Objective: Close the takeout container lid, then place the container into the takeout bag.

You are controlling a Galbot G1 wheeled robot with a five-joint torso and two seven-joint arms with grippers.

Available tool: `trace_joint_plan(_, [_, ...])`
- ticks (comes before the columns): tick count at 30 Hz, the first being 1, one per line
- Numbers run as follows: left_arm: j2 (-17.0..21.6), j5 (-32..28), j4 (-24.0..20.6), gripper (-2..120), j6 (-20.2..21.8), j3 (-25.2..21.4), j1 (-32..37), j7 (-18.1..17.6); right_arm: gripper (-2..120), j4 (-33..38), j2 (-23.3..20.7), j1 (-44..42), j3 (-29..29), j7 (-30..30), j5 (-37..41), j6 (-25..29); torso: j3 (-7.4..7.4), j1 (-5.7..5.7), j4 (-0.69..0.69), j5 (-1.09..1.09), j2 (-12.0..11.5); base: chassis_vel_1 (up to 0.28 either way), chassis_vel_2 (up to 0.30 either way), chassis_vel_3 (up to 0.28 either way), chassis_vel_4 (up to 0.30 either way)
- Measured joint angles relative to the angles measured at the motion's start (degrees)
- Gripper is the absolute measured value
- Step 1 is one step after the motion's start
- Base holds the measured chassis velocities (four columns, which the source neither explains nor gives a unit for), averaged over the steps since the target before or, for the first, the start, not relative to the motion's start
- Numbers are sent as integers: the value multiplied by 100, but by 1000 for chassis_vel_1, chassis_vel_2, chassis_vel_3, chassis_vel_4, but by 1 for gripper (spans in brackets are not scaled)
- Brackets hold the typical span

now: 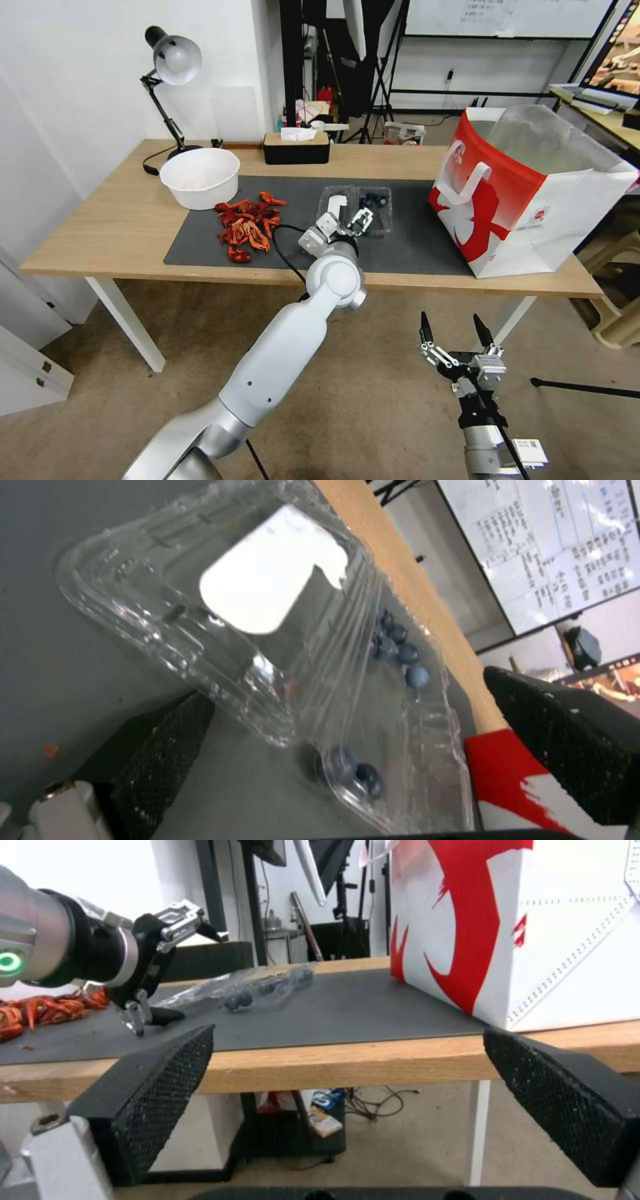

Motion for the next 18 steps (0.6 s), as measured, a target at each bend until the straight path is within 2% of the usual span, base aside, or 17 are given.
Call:
trace_joint_plan(10, [-44, -36, 53, 100, -236, -117, 41, 161, 100, -10, -5, -8, -42, -5, -32, 9, 0, 0, 0, 0, 0, 0, 0, 0, 0])
trace_joint_plan(18, [17, -44, -130, 100, -424, -182, 212, 629, 100, -14, 6, -31, -95, -15, -82, 33, 1, 0, 1, 0, 0, 0, 0, 0, 0])
